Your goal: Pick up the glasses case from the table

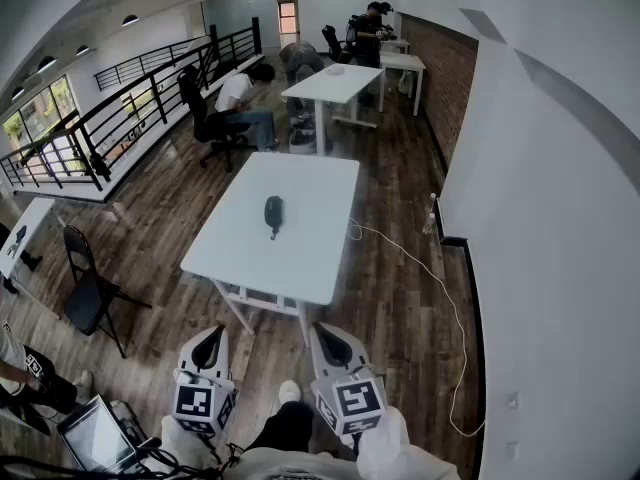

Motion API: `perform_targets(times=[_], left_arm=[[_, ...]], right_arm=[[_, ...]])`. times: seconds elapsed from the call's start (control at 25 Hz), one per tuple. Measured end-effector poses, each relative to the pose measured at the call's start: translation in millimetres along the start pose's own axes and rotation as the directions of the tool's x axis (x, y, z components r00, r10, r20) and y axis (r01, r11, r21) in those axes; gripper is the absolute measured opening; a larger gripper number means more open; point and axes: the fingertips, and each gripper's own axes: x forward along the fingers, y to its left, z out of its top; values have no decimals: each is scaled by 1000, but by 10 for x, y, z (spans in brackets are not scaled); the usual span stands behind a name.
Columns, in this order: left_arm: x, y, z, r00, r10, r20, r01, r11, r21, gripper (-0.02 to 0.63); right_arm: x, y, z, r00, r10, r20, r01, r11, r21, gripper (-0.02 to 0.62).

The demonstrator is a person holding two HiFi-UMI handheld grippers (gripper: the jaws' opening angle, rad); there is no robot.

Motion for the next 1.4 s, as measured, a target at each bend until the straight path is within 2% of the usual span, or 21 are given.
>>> perform_targets(times=[0.2,0.36,0.52,0.68,0.8,0.96,1.12,1.16,1.24,1.32,1.4], left_arm=[[823,326,-139,1000,-3,-1,3,1000,-28,20],[1807,740,-300,1000,0,12,0,1000,-24,20],[2954,1163,-159,999,-46,15,46,999,10,20],[3768,1528,26,997,-79,14,79,997,13,20],[4221,1698,21,997,-79,-17,78,997,-28,20],[4582,1687,1,992,-107,-68,103,993,-58,20],[4895,1787,-127,994,-76,-82,66,991,-116,28],[4965,1766,-137,993,-76,-88,64,989,-133,112],[5097,1713,-171,992,-80,-97,63,984,-165,209],[5218,1666,-178,993,-72,-91,55,982,-178,382],[5293,1614,-173,994,-70,-85,54,982,-183,451]], right_arm=[[819,-348,-160,1000,6,-17,-6,1000,-6,8],[1749,-725,-305,999,1,-41,-1,1000,-11,8],[2961,-1116,-229,998,-3,-61,2,1000,-18,8],[3914,-1391,18,998,-2,-62,0,1000,-27,8],[4309,-1608,73,997,0,-79,-2,1000,-20,8],[4623,-1852,-13,994,-2,-107,2,1000,2,8],[4830,-1960,-39,995,21,-98,-24,999,-24,8],[4854,-1985,-40,995,27,-97,-30,999,-24,8],[4897,-2037,-72,994,35,-104,-36,999,-12,8],[4932,-2077,-132,992,43,-118,-43,999,6,8],[4936,-2106,-197,989,54,-135,-51,998,21,8]])
